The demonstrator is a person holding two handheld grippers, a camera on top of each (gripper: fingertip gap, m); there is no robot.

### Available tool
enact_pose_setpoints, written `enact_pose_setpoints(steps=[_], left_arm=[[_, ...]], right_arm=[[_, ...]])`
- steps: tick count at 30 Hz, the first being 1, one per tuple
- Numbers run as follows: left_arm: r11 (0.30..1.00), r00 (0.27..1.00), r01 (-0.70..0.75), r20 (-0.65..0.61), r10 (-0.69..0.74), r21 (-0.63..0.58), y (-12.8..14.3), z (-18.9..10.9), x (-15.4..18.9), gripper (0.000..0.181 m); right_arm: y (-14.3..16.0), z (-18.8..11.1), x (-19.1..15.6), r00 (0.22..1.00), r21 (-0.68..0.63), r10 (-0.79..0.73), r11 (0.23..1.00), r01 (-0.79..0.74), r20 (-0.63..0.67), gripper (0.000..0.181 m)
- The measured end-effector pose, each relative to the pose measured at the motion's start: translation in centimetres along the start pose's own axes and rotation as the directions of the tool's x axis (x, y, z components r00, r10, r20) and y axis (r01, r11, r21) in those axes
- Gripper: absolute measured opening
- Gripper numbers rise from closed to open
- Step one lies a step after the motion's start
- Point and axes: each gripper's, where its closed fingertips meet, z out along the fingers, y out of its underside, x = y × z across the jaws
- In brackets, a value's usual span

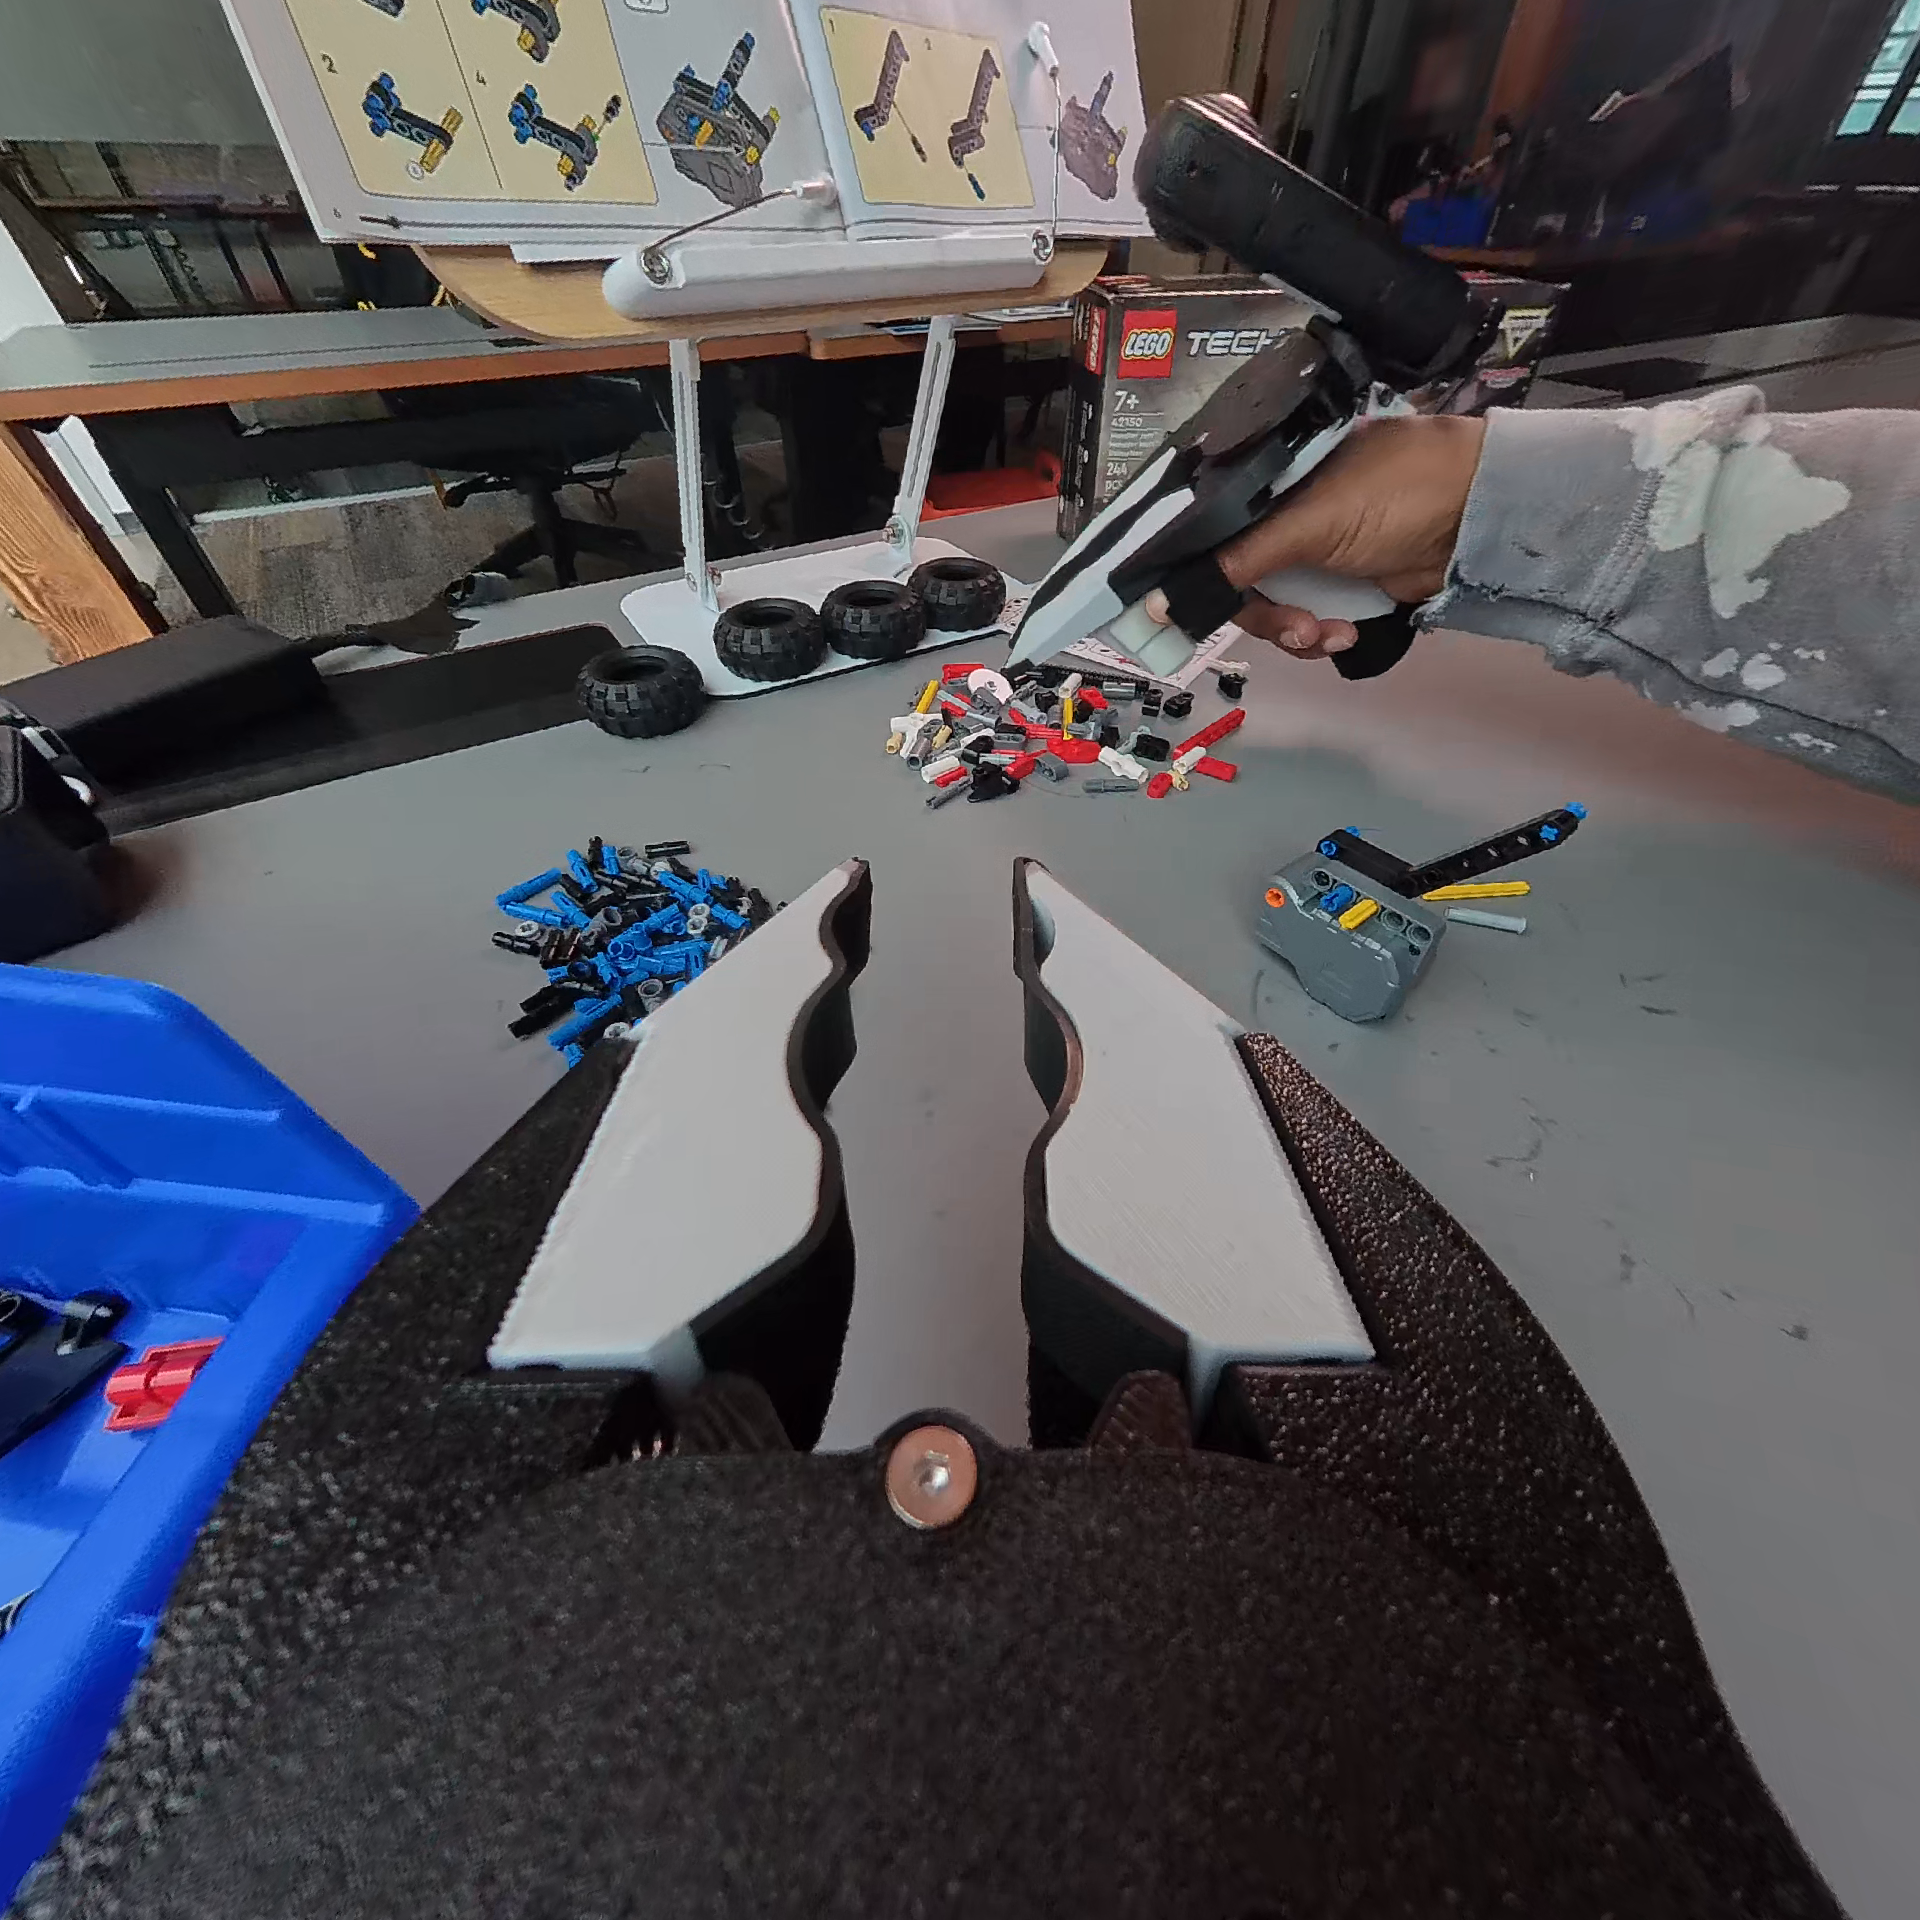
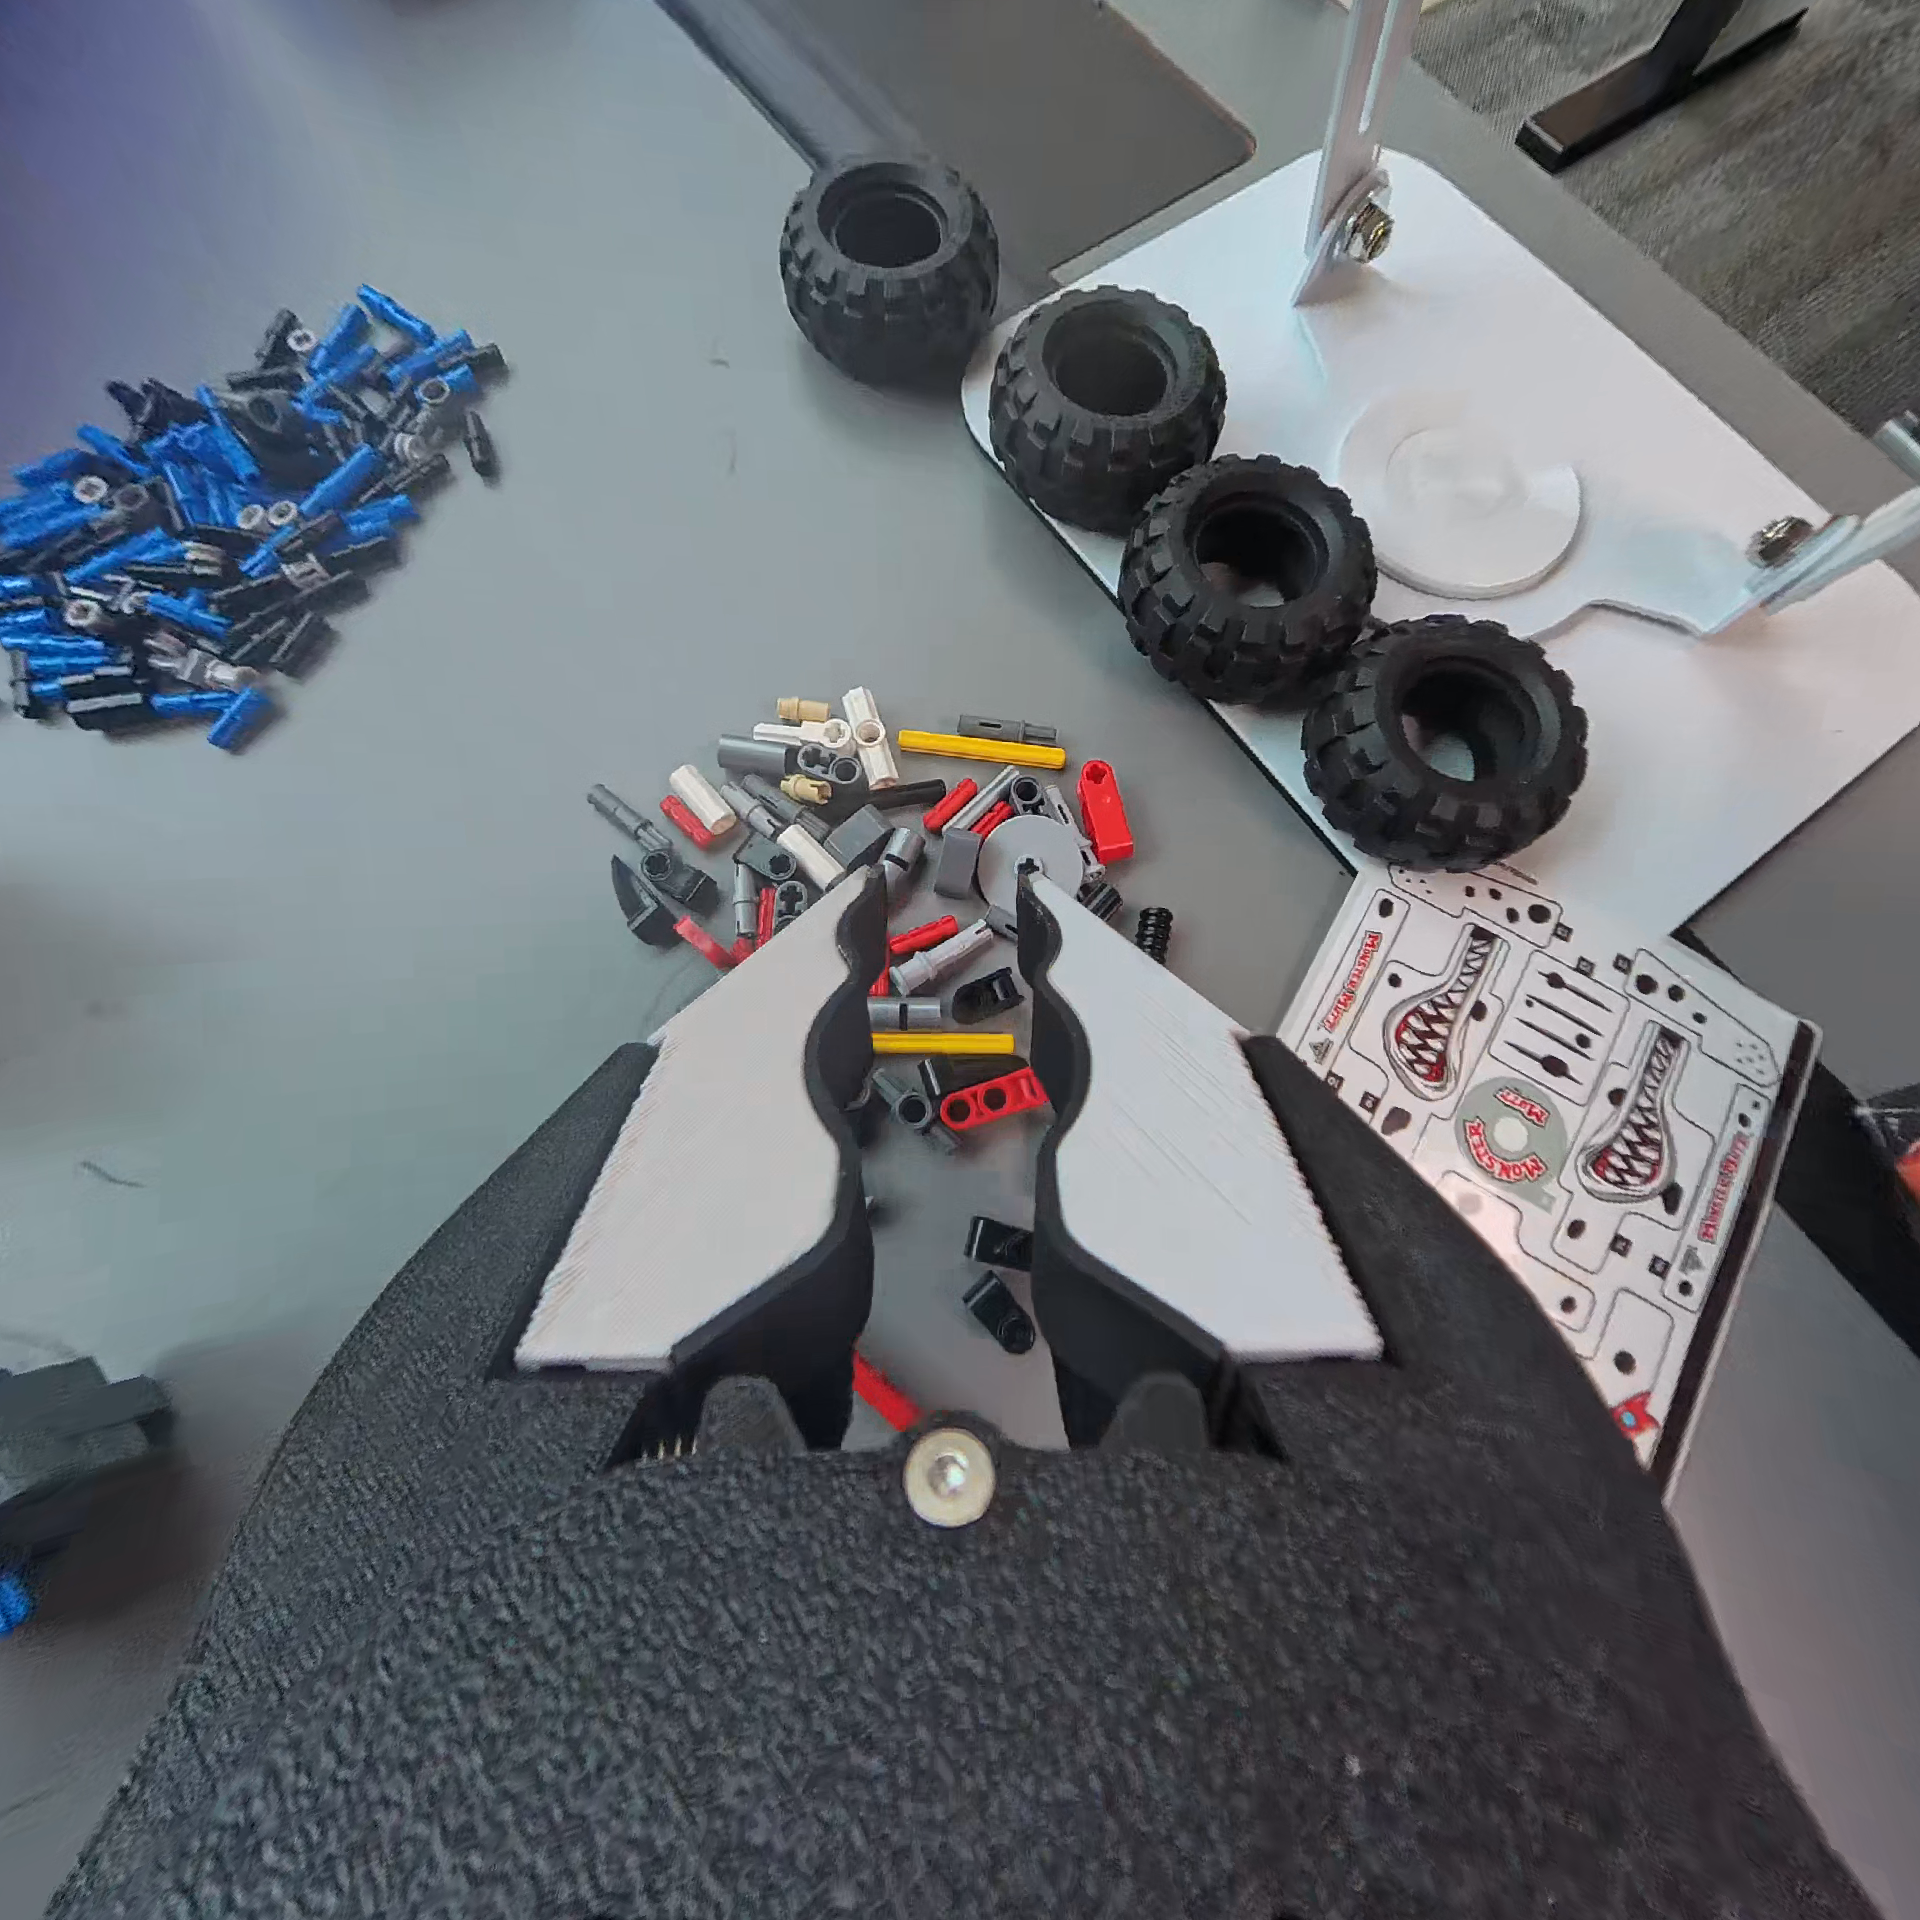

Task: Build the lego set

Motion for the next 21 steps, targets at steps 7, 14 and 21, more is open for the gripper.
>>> enact_pose_setpoints(steps=[7,14,21], left_arm=[[0.999,0.999,0.038,-0.02,-0.038,0.015,-0.4,-0.3,-0.1,0.028],[0.999,0.999,0.043,-0.026,-0.042,0.022,-0.5,-0.4,0.0,0.028],[0.998,0.999,0.048,-0.026,-0.047,0.028,-0.6,-0.6,-0.1,0.028]], right_arm=[[0.7,2.0,-0.2,0.999,-0.12,-0.033,0.992,0.034,0.009,0.019],[1.0,2.9,-0.3,0.997,-0.193,-0.077,0.978,0.077,0.006,0.016],[-0.1,2.2,-0.3,0.997,-0.14,-0.073,0.988,0.072,0.002,0.002]])
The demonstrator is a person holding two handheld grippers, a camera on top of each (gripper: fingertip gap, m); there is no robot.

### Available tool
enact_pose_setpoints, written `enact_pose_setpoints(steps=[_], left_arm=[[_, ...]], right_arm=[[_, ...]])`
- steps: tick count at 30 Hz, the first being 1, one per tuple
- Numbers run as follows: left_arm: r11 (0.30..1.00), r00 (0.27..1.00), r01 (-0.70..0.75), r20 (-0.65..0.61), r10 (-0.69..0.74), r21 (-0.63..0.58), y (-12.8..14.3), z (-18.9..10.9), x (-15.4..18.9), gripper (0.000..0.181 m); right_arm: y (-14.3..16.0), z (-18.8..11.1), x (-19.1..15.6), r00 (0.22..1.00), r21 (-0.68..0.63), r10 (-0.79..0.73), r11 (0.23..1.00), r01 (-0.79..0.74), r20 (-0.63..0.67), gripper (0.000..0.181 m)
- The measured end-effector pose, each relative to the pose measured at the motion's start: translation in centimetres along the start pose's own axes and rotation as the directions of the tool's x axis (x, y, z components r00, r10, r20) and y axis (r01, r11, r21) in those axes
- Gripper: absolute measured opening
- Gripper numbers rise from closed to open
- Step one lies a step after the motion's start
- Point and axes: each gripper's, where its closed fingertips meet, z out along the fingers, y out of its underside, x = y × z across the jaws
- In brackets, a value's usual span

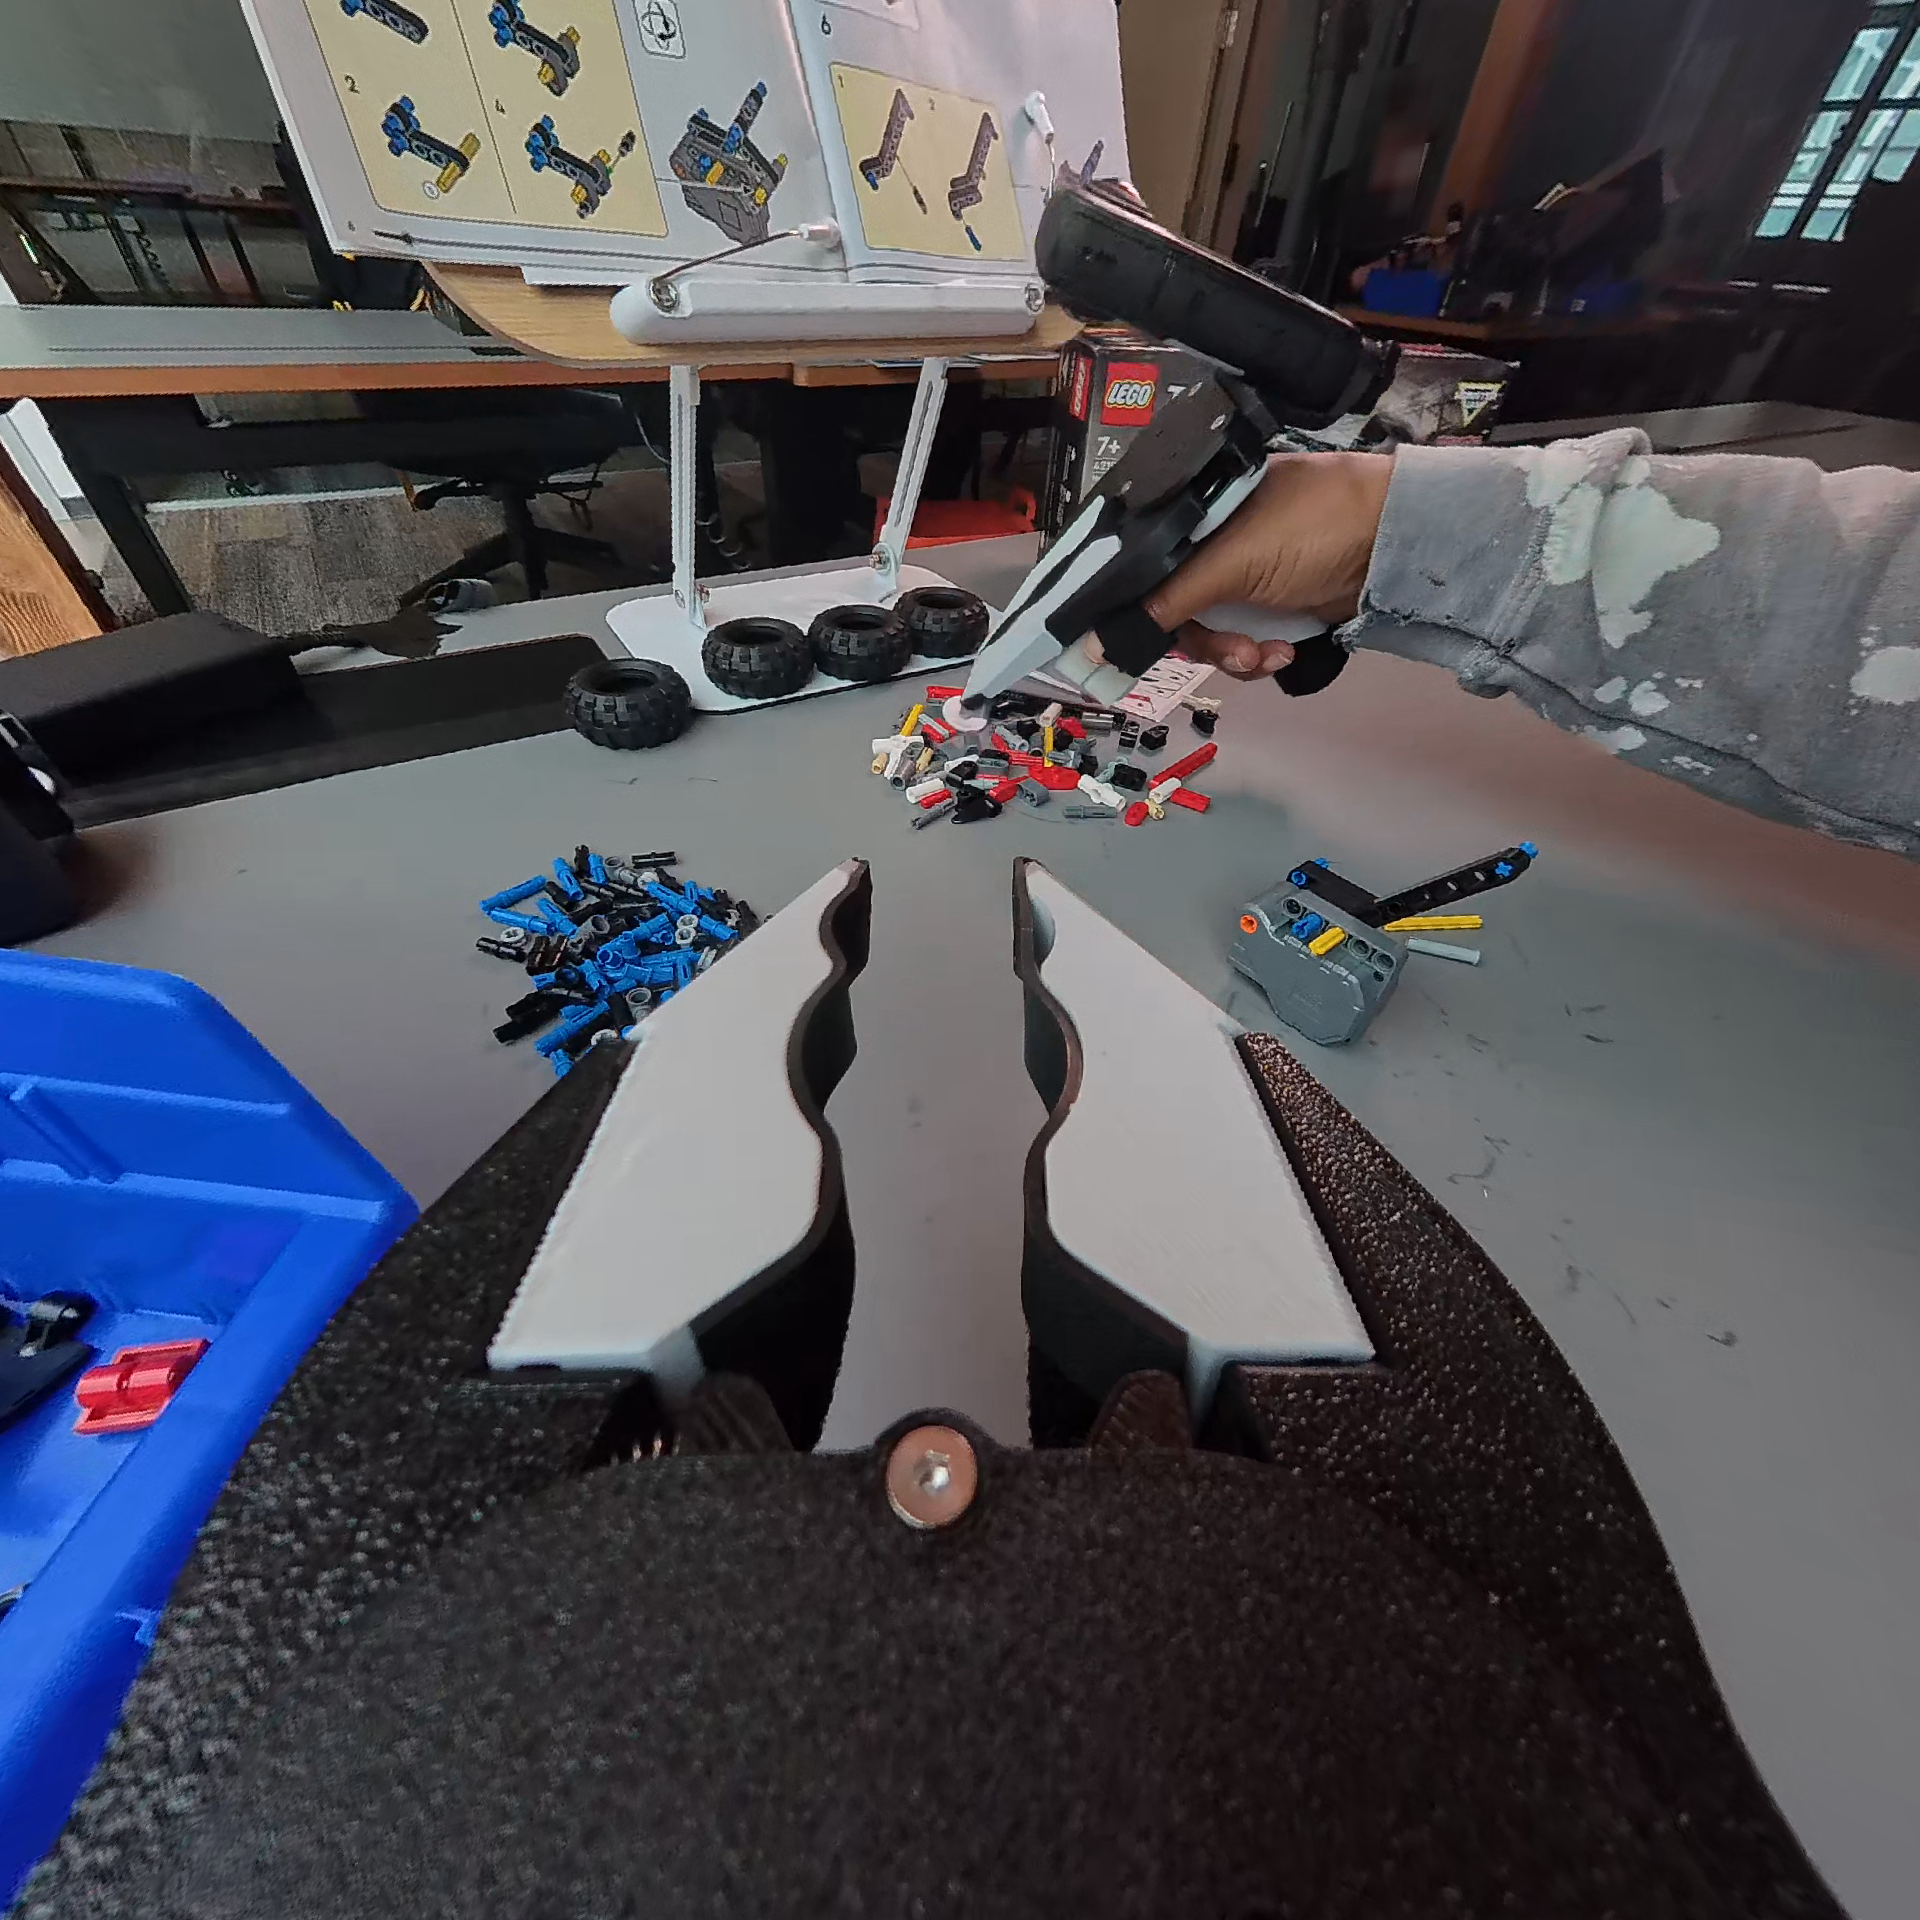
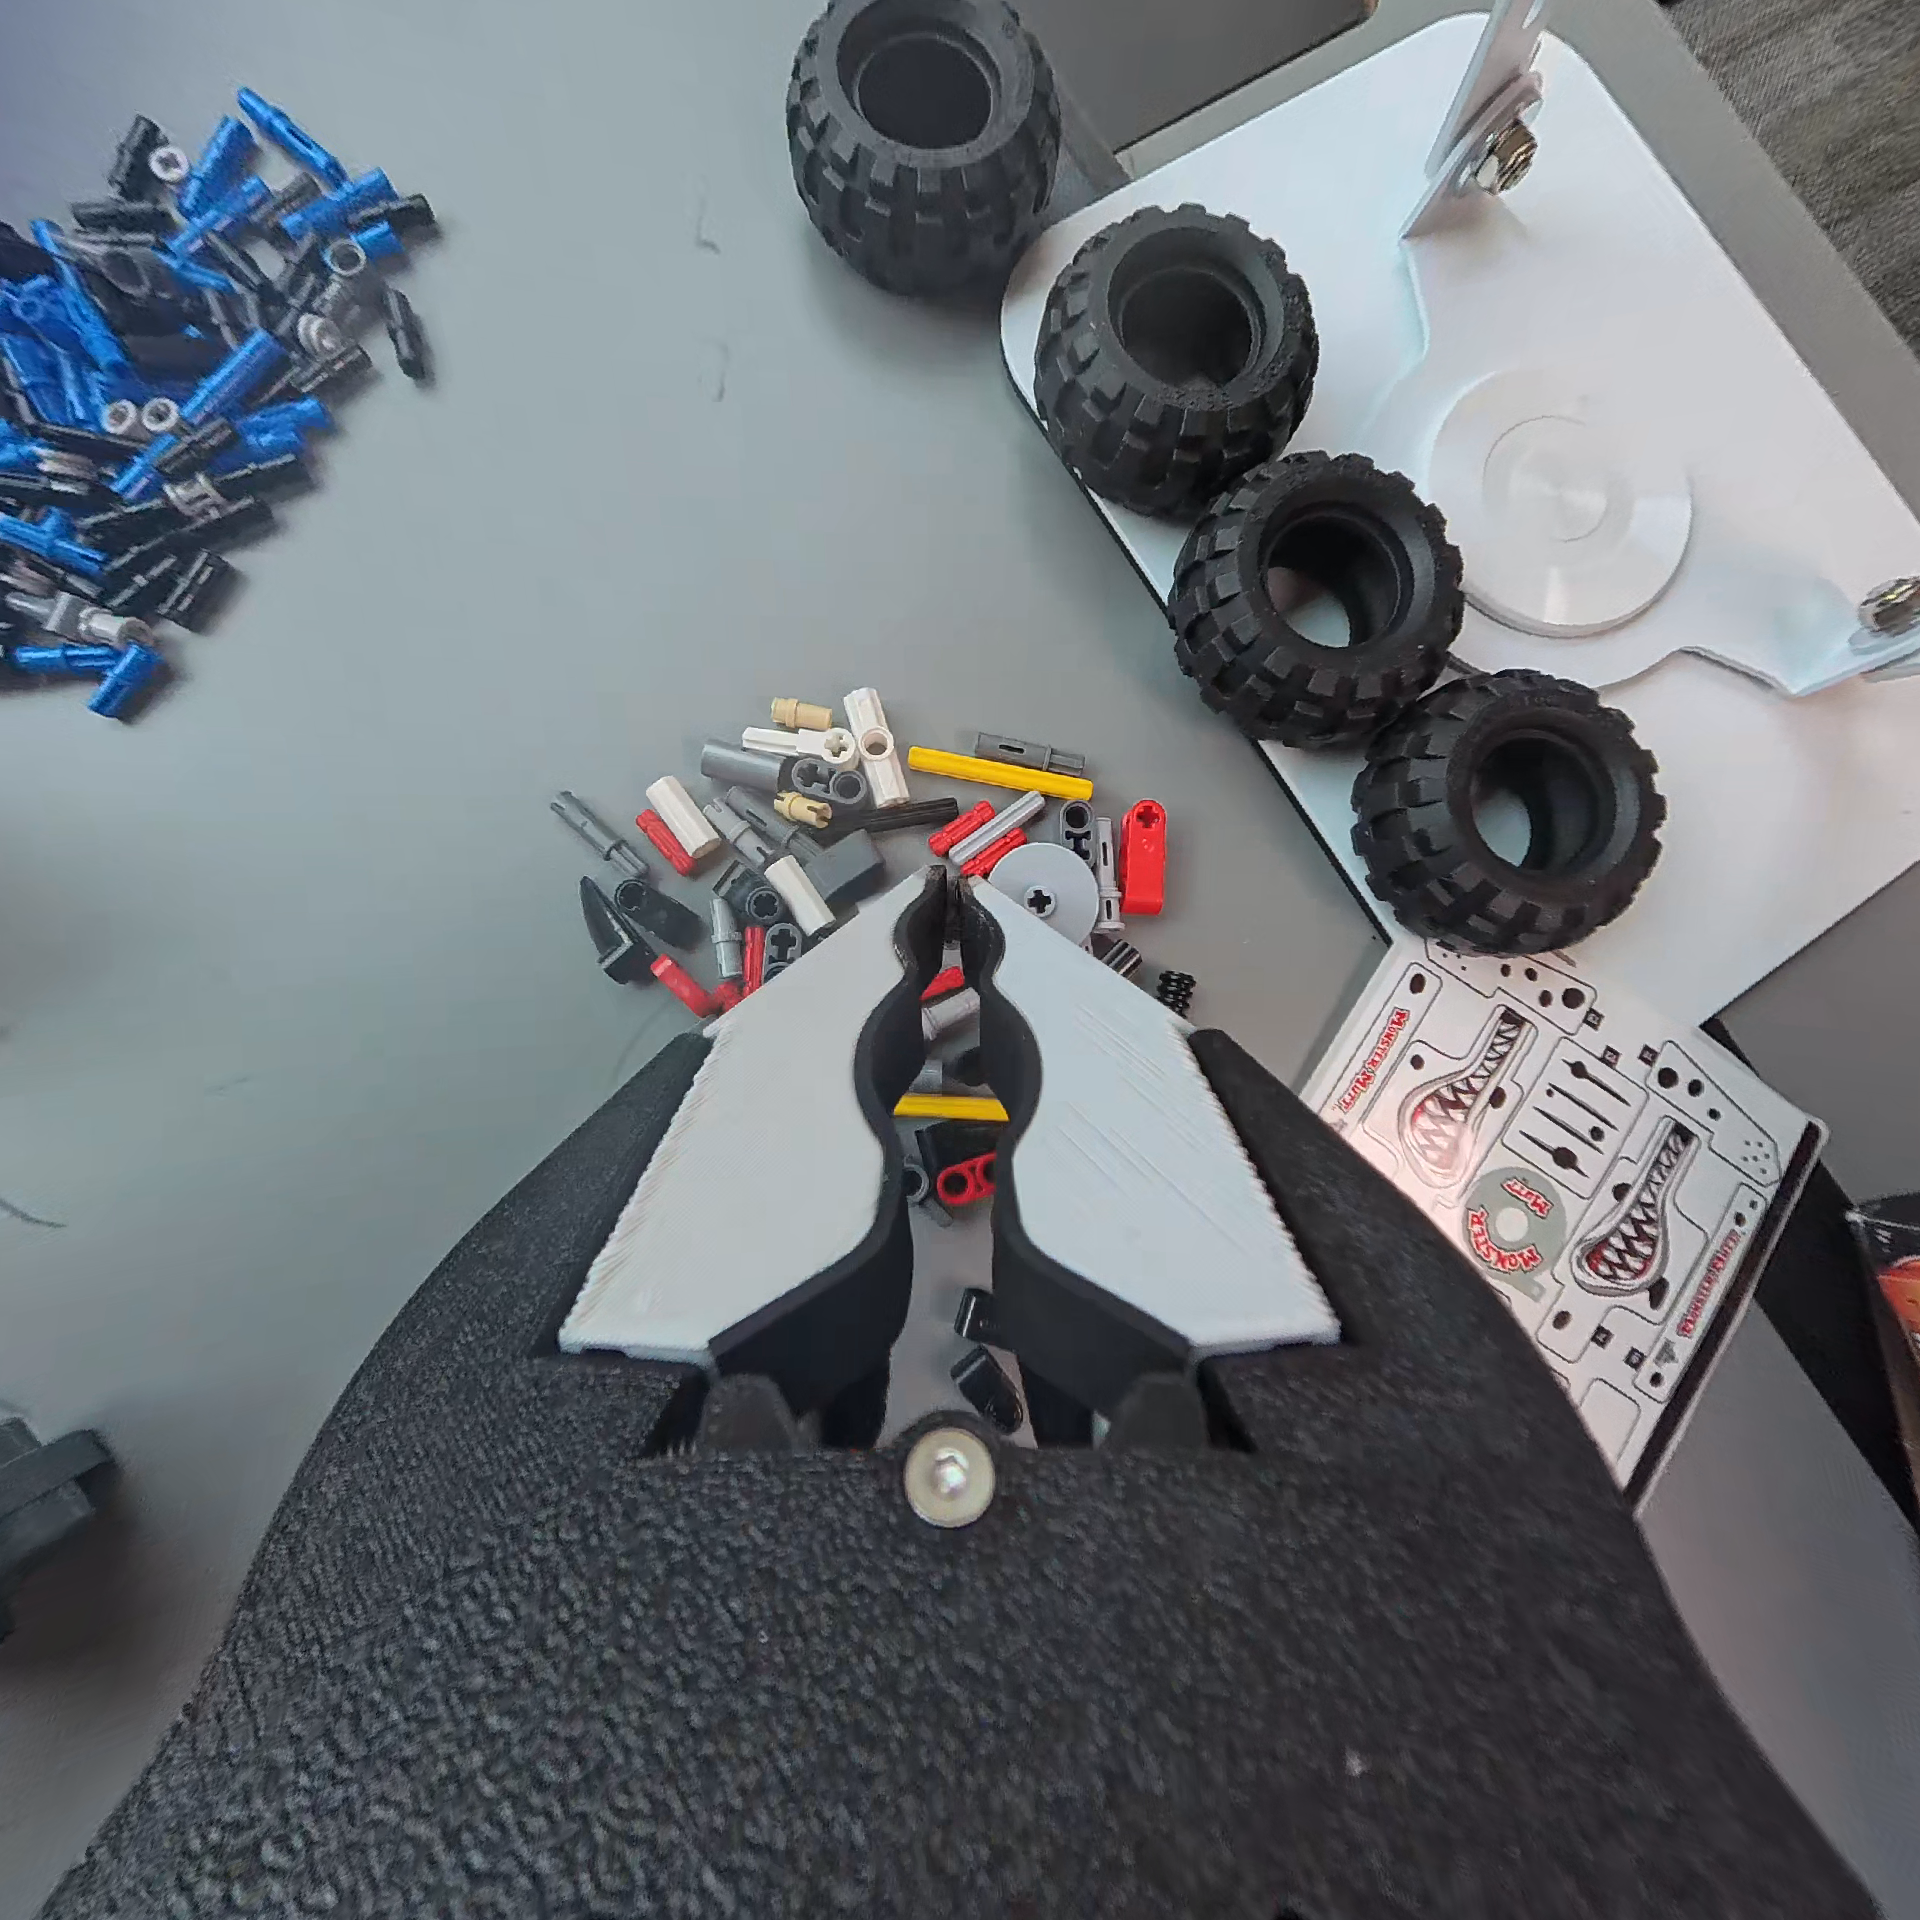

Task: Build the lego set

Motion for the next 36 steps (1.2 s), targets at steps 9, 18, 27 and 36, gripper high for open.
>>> enact_pose_setpoints(steps=[9,18,27,36], left_arm=[[1.0,1.0,-0.012,-0.009,0.012,-0.01,0.2,0.2,0.3,0.028],[0.999,1.0,-0.031,-0.006,0.031,-0.023,0.5,0.4,0.5,0.028],[1.0,1.0,-0.015,0.005,0.015,-0.015,0.4,0.2,-0.1,0.028],[0.999,1.0,-0.025,-0.019,0.024,-0.024,0.5,0.3,0.6,0.028]], right_arm=[[-0.4,-6.0,-1.4,0.999,0.152,0.012,0.988,-0.019,0.047,0.001],[0.4,-4.4,-0.8,0.995,0.139,0.044,0.989,-0.057,0.093,0.003],[0.1,-2.8,-0.6,0.976,0.125,0.1,0.984,-0.126,0.192,0.002],[1.8,-1.2,0.8,0.995,0.023,0.05,0.998,-0.052,0.083,0.012]])
